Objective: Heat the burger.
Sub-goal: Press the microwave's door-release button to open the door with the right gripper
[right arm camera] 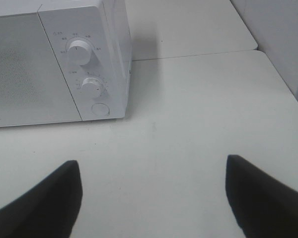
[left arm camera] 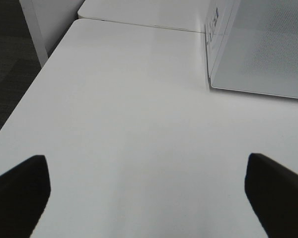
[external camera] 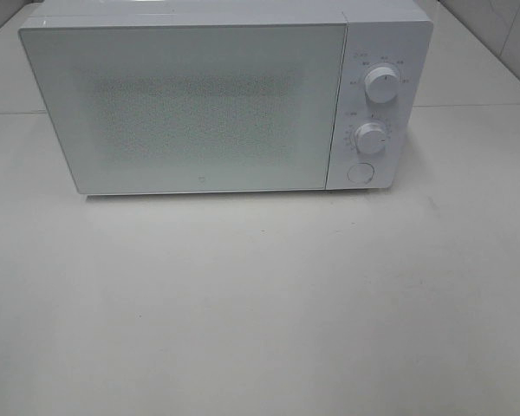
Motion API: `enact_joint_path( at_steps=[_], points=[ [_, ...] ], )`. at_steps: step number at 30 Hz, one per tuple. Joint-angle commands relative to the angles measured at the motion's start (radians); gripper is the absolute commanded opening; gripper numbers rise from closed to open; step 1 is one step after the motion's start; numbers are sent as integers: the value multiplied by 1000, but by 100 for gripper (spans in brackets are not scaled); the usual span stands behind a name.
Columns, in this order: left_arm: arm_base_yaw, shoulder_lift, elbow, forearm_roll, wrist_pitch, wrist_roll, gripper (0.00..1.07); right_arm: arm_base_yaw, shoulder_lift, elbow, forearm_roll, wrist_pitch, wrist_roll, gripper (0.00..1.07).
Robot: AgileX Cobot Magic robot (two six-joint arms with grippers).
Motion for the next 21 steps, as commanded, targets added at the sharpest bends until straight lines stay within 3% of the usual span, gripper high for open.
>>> enact_joint_path(
  at_steps=[1,14,19,21],
  points=[
    [-7,-21,0,-4,-13,-3,101,-7,93,-9,0,-113,2,76],
    [-7,-21,0,-4,-13,-3,101,-7,352,94,-2,-485,2,74],
    [-7,-21,0,-4,-13,-3,101,-7,449,144,-2,-669,2,62],
    [-7,-21,0,-4,-13,-3,101,-7,517,161,-2,-744,2,49]
  ],
)
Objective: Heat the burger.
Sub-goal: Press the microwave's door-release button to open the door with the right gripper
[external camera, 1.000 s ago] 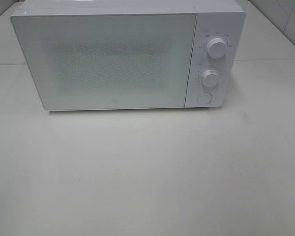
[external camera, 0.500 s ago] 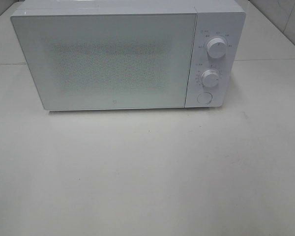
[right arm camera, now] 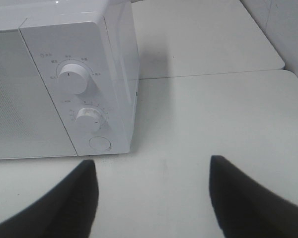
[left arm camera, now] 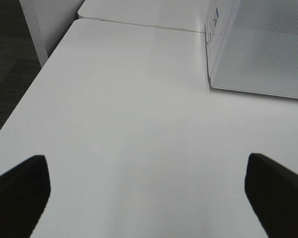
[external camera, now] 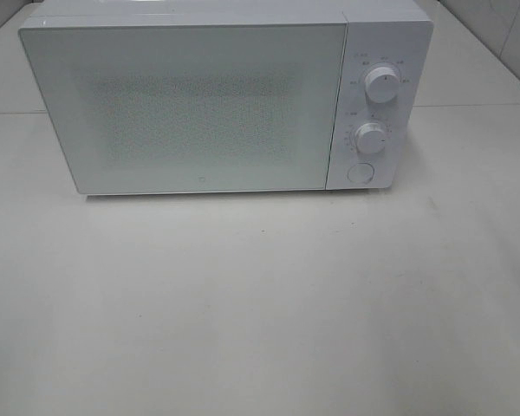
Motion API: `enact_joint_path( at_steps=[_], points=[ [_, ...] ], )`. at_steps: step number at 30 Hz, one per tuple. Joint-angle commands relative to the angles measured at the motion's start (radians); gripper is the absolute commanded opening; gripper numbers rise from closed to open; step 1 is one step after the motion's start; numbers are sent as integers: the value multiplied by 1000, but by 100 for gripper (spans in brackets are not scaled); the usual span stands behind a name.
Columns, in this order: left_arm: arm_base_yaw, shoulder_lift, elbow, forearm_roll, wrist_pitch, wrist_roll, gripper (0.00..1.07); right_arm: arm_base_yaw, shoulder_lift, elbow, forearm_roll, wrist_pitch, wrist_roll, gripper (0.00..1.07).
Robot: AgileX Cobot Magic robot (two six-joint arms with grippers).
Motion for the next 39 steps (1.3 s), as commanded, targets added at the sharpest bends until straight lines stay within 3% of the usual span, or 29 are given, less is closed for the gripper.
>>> enact_joint_path(
  at_steps=[1,2,3,5,6,9,17,19,25,39],
  points=[
    [-7,-21,0,-4,-13,-3,101,-7,72,14,-2,-102,2,43],
    [-7,-21,0,-4,-13,-3,101,-7,72,14,-2,-102,2,43],
    [-7,-21,0,-4,-13,-3,101,-7,113,14,-1,-130,2,31],
    [-7,-21,0,-4,-13,-3,101,-7,131,14,-1,-144,2,25],
    [-7,-21,0,-4,-13,-3,101,-7,178,14,0,-179,3,12],
    [-7,-21,0,-4,-13,-3,101,-7,237,14,2,-213,6,0],
    [-7,-21,0,-4,-13,-3,101,-6,352,14,2,-366,203,0],
    [-7,-21,0,-4,-13,-3,101,-5,416,14,2,-417,463,0],
    [-7,-21,0,-4,-13,-3,101,-5,527,14,2,-426,828,0],
    [-7,-21,0,-4,-13,-3,101,20,730,14,16,-602,1231,0]
  ],
)
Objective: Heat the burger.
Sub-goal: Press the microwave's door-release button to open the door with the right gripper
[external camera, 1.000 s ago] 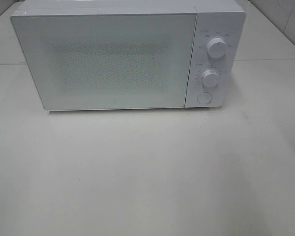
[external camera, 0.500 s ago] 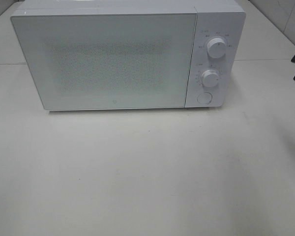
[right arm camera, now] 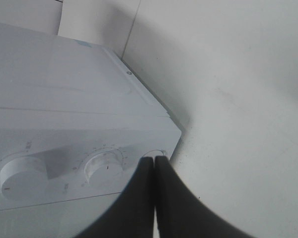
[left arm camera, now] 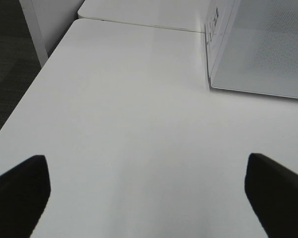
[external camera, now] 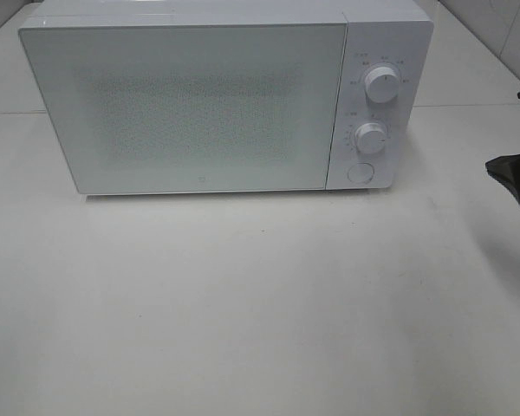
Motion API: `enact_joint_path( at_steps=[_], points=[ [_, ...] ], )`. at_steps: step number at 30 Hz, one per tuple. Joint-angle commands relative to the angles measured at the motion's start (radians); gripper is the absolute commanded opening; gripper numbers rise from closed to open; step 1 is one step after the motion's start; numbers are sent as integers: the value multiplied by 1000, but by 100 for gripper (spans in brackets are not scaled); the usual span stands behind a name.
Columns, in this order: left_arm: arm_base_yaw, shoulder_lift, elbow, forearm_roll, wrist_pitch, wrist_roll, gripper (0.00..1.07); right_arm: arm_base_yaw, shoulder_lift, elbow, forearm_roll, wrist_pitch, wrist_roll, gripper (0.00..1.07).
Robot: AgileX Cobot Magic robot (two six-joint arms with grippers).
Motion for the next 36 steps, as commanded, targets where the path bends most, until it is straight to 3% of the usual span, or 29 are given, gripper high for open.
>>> enact_joint_path(
  at_steps=[1,7,16,22,36],
  points=[
    [-7,-21,0,-4,-13,-3,101,29,40,2,26,-47,66,0],
    [-7,-21,0,-4,-13,-3,101,173,156,0,240,-177,49,0],
    [-7,-21,0,-4,-13,-3,101,329,308,-19,420,-317,33,0],
    [-7,-21,0,-4,-13,-3,101,375,372,-90,443,-317,33,0],
    [-7,-21,0,-4,-13,-3,101,376,492,-230,505,-317,27,0]
  ],
)
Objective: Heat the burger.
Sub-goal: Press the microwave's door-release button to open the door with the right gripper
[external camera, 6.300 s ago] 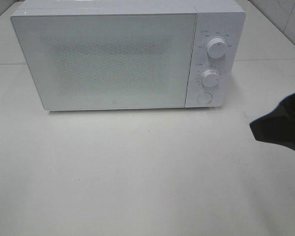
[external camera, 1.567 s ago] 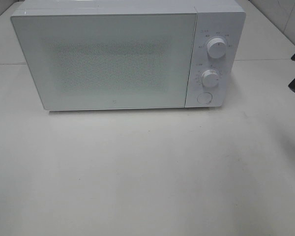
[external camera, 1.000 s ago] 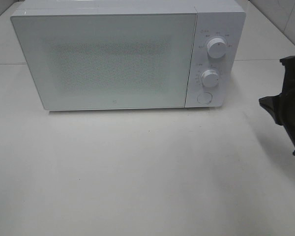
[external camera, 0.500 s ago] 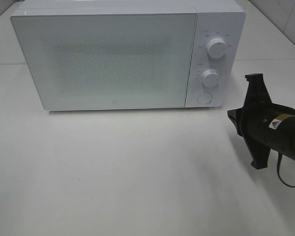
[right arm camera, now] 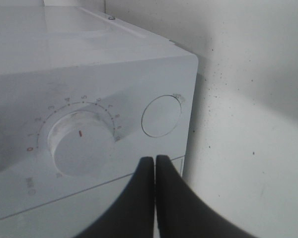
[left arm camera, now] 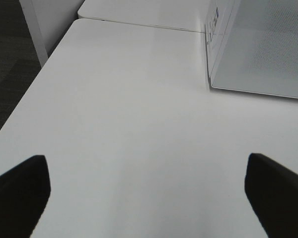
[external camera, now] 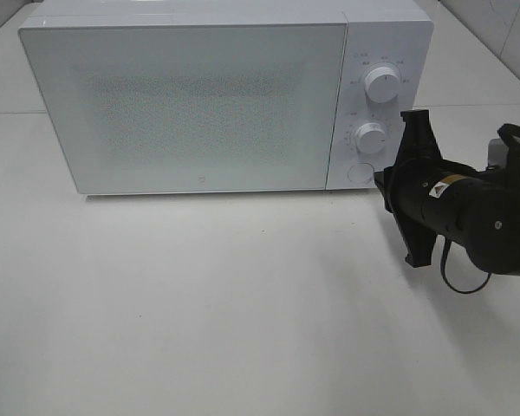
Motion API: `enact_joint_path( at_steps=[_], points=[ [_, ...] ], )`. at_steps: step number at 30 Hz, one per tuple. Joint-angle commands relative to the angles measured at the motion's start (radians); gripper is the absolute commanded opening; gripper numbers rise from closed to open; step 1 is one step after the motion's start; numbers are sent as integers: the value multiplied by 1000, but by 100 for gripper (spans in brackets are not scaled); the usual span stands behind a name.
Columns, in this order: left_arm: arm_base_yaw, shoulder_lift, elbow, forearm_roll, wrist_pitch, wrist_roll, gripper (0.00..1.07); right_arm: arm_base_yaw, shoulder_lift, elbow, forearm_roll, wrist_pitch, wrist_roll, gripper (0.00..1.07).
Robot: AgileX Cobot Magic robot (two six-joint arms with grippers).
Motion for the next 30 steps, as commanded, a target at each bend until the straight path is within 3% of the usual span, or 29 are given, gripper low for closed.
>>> enact_joint_path(
  at_steps=[1,14,30],
  points=[
    [-7,-21,0,-4,-13,-3,101,5,43,-49,23,-7,-18,0],
    [-7,-21,0,-4,-13,-3,101,5,144,-148,44,-6,-37,0],
    [-7,-21,0,-4,-13,-3,101,4,185,-191,114,-8,-81,1]
  ],
)
